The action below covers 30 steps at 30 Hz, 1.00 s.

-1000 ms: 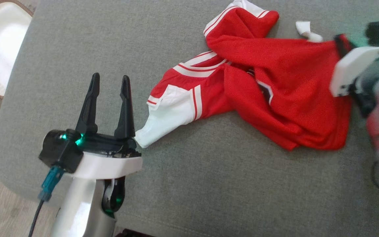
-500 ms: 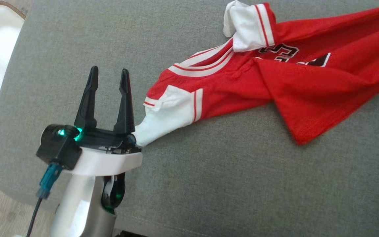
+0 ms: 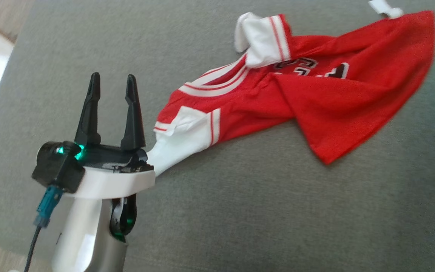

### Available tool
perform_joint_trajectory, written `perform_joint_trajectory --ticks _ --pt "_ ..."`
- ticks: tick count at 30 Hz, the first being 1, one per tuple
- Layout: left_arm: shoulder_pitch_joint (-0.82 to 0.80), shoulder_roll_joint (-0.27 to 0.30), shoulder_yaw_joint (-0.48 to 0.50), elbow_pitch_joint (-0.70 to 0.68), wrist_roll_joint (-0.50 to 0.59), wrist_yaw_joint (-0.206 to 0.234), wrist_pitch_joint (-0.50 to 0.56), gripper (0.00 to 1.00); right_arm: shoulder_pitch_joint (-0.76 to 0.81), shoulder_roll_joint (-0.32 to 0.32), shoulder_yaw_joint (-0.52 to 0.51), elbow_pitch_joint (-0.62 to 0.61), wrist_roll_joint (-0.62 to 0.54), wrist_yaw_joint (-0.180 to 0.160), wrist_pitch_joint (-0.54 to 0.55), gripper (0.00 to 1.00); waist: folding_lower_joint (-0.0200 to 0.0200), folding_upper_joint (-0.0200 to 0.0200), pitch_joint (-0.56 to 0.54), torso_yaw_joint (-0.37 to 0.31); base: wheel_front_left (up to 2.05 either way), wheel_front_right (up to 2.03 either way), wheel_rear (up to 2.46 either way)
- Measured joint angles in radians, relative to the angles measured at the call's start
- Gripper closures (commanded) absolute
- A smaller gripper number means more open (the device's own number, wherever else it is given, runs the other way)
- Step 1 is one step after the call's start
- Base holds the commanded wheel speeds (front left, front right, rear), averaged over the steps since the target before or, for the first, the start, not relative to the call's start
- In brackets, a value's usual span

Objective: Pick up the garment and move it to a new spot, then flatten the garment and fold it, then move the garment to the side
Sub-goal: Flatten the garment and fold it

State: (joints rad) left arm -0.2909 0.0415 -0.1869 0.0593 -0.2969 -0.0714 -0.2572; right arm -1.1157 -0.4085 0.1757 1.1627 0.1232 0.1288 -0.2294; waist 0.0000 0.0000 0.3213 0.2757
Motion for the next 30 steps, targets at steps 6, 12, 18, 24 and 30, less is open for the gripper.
perform_joint_trajectory --ticks 6,12,18,24,30 --pt "0.012 0.000 0.010 0.000 0.011 -0.001 0.000 0.00 0.088 0.079 -0.023 -0.086 0.004 0.000 -0.019 0.00 -0.0001 0.0000 -0.046 -0.049 0.00 0.00 0.00" --pt "0.051 0.000 0.027 0.006 0.026 -0.001 0.000 0.00 0.359 0.199 -0.079 -0.373 0.009 0.000 -0.021 0.00 -0.0001 0.0000 -0.110 -0.127 0.00 0.00 0.00" --pt "0.095 0.001 0.034 0.026 0.043 -0.001 0.000 0.00 0.656 0.308 -0.109 -0.568 -0.019 0.000 -0.021 0.00 -0.0002 0.0000 -0.162 -0.186 0.00 0.00 0.00" --pt "0.148 0.001 0.059 0.035 0.045 -0.006 0.000 0.00 0.878 0.344 -0.118 -0.709 -0.017 0.000 -0.021 0.00 -0.0002 0.0000 -0.205 -0.235 0.00 0.00 0.00" --pt "0.180 0.001 0.061 0.042 0.050 -0.008 0.000 0.00 0.965 0.352 -0.100 -0.771 0.014 0.000 -0.021 0.00 -0.0001 0.0000 -0.226 -0.265 0.00 0.00 0.00"
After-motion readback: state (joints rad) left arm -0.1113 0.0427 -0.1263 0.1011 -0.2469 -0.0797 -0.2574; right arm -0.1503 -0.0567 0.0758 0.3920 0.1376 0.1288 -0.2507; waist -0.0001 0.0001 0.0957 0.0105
